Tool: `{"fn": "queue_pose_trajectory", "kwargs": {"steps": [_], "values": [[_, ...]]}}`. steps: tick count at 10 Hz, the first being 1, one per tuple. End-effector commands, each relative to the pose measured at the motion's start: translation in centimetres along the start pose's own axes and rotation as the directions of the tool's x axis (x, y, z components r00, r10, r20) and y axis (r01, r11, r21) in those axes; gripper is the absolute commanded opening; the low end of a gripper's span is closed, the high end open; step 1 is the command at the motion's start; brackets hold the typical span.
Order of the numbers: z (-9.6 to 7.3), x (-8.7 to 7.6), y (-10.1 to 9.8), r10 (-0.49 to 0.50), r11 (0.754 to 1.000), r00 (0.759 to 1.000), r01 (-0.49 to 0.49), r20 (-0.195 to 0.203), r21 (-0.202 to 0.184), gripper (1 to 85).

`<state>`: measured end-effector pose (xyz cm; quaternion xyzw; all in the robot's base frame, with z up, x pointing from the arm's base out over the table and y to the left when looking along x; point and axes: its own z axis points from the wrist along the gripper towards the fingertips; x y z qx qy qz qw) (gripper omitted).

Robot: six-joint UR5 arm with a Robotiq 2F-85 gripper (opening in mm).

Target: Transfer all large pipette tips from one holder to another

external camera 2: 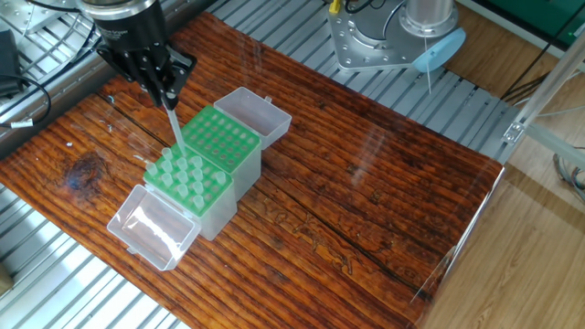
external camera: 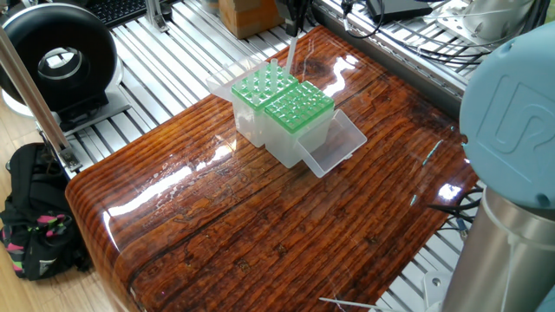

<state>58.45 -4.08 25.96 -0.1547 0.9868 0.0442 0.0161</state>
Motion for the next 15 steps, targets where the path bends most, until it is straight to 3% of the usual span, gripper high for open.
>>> {"fn": "queue_pose_trajectory", "kwargs": {"steps": [1,8,10,12,13,15], "values": [[-0.2,-0.3,0.0,-0.022,1.000,1.000,0.022,0.011,0.001,31.7],[-0.1,-0.5,-0.1,-0.031,1.000,0.999,0.031,0.016,0.001,33.0],[-0.1,-0.4,0.7,-0.033,0.999,0.999,0.034,0.015,-0.027,31.7],[-0.2,0.0,0.7,-0.028,0.999,1.000,0.028,-0.002,-0.030,31.0],[-0.2,0.3,1.2,-0.026,0.998,1.000,0.026,-0.015,-0.049,30.0],[-0.8,1.2,1.3,-0.009,0.999,0.998,0.007,-0.065,-0.036,26.3]]}}
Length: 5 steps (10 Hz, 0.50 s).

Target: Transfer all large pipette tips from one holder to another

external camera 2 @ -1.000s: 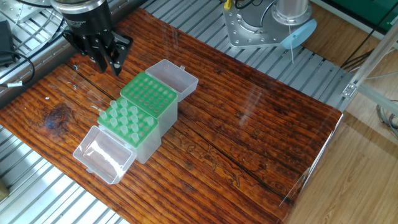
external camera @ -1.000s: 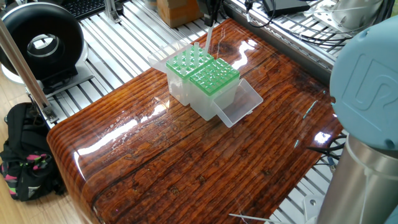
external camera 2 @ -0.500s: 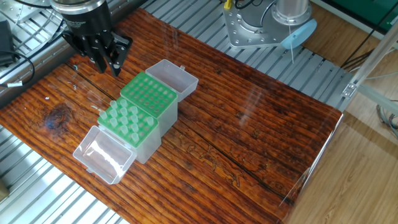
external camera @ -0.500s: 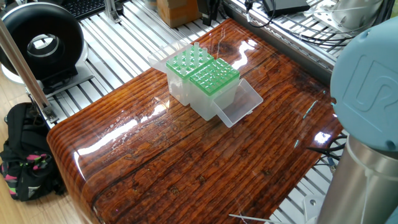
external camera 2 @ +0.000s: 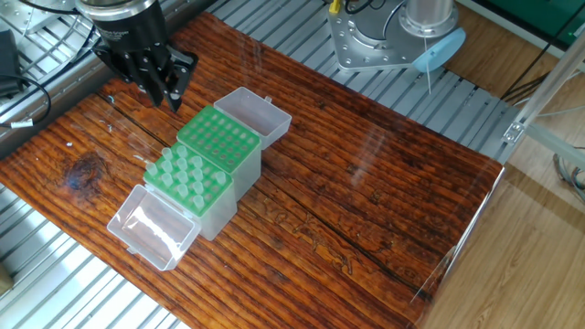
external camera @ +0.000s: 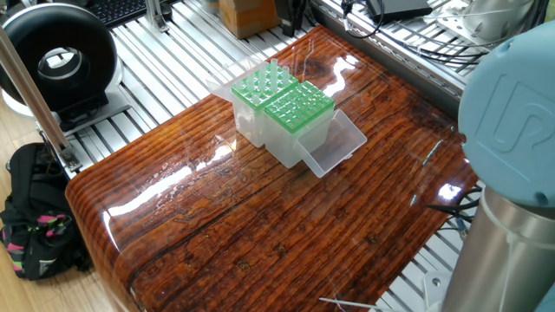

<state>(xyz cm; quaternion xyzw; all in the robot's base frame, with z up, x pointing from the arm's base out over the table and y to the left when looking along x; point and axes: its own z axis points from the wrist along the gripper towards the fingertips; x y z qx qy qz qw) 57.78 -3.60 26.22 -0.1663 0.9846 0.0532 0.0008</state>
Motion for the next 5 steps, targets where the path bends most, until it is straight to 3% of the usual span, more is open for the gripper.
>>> {"fn": "queue_pose_trajectory", "kwargs": {"steps": [1,3,4,5], "values": [[-1.0,1.0,1.1,0.032,0.999,0.998,-0.033,-0.059,-0.024,25.7],[-1.7,-0.1,3.3,0.075,0.993,0.997,-0.078,-0.035,-0.091,22.3],[-1.8,-0.4,2.4,0.081,0.995,0.996,-0.083,-0.042,-0.048,15.7],[-1.8,-0.5,3.3,0.094,0.993,0.994,-0.098,-0.061,-0.063,1.0]]}}
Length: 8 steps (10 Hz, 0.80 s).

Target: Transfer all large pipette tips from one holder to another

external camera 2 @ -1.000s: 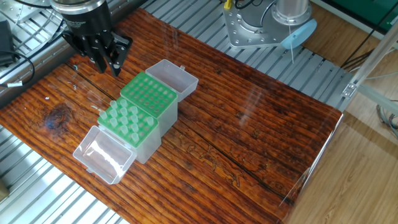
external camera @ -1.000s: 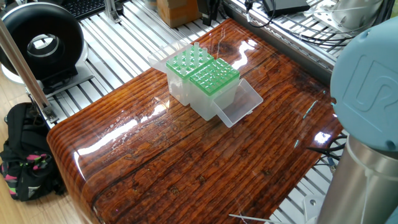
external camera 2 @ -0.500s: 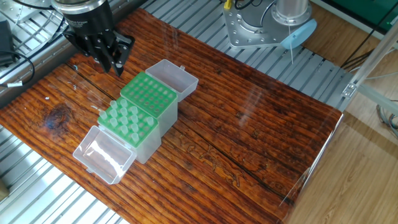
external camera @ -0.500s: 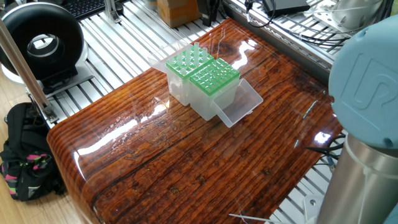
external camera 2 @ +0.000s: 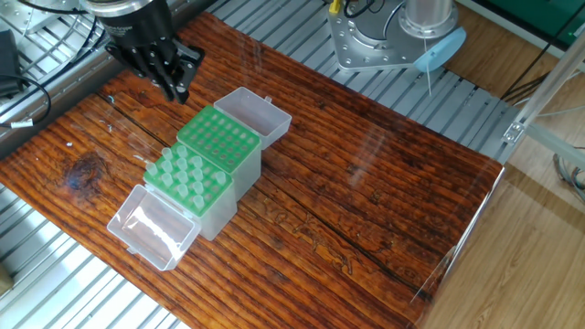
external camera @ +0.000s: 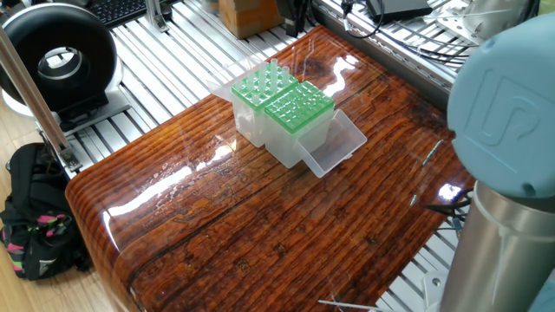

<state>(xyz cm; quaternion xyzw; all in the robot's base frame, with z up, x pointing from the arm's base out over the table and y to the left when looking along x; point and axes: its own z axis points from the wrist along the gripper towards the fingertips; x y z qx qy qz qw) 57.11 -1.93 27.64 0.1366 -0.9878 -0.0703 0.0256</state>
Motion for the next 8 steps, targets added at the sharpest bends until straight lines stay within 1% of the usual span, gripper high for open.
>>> {"fn": "queue_pose_trajectory", "kwargs": {"steps": [1,2,3,4,5,6,7,8], "values": [[-0.5,-0.8,1.7,0.031,0.999,0.999,-0.032,-0.024,-0.018,1.0],[-0.4,-2.2,1.6,0.037,0.999,0.999,-0.037,0.007,0.011,1.0],[-0.7,-3.8,-0.3,-0.002,0.996,0.999,-0.001,0.039,0.087,1.0],[-1.1,-4.0,-0.8,-0.041,0.994,0.999,0.040,0.016,0.103,1.0],[-1.2,-4.7,0.2,-0.041,0.997,0.999,0.040,0.017,0.064,1.0],[-1.5,-5.3,0.9,-0.047,0.998,0.998,0.046,0.029,0.036,1.0],[-1.5,-5.0,1.2,-0.055,0.998,0.998,0.054,0.020,0.025,1.0],[-1.5,-6.1,1.3,-0.061,0.998,0.996,0.060,0.062,0.023,1.0]]}}
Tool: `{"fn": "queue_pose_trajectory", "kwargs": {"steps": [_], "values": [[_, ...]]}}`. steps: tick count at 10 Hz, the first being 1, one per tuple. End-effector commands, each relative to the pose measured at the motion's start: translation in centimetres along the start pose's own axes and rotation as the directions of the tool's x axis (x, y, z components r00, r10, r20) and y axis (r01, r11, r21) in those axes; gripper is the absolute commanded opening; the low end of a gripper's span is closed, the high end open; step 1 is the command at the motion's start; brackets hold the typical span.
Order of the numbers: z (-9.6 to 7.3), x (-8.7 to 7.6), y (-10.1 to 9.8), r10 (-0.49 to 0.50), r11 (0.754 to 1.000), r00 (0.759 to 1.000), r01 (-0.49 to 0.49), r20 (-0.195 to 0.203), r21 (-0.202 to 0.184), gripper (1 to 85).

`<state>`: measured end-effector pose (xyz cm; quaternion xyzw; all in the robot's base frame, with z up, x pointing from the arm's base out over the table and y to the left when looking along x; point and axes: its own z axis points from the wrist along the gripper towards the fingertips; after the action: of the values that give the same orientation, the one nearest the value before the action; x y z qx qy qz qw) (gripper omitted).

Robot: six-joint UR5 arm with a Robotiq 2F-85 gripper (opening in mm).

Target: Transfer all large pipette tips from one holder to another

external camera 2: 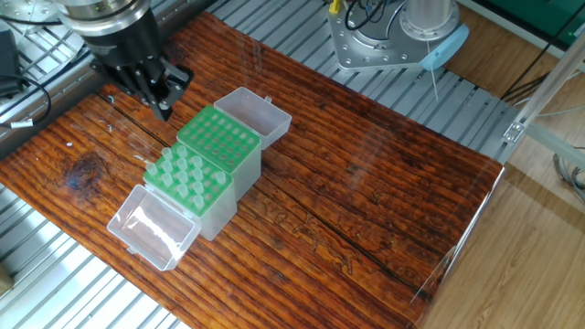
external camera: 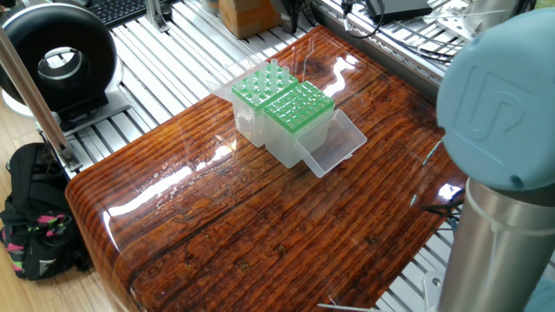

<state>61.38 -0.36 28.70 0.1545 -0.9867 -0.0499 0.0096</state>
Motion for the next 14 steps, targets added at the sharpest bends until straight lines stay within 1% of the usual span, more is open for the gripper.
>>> {"fn": "queue_pose_trajectory", "kwargs": {"steps": [1,2,3,4,5,6,7,8,9,10,11,12,14], "values": [[-0.4,-1.3,0.5,-0.034,0.999,0.999,0.034,0.027,-0.011,1.0],[-0.6,0.2,-0.3,-0.038,0.999,0.999,0.039,-0.025,0.024,1.0],[-0.4,-0.2,-1.4,-0.051,0.997,0.999,0.052,-0.016,0.060,1.0],[-0.3,-0.8,-2.1,-0.059,0.995,0.998,0.058,0.007,0.082,1.0],[-0.2,-1.7,-2.4,-0.030,0.995,0.999,0.026,0.043,0.095,1.0],[0.1,-2.2,-2.8,-0.003,0.994,0.998,-0.005,0.066,0.113,1.0],[1.0,-2.1,-3.4,0.014,0.990,0.997,-0.025,0.082,0.141,1.0],[2.4,-1.9,-3.6,0.012,0.989,0.995,-0.027,0.102,0.148,1.0],[4.0,-1.5,-3.8,0.000,0.989,0.994,-0.016,0.112,0.148,1.0],[5.0,-0.9,-4.0,-0.009,0.988,0.995,-0.007,0.103,0.151,1.0],[5.0,-0.4,-4.3,-0.014,0.987,0.996,-0.001,0.089,0.164,1.0],[4.8,-0.1,-4.1,-0.014,0.987,0.997,0.001,0.079,0.162,1.0],[4.8,0.0,-4.0,-0.012,0.987,0.997,0.000,0.078,0.158,1.0]]}}
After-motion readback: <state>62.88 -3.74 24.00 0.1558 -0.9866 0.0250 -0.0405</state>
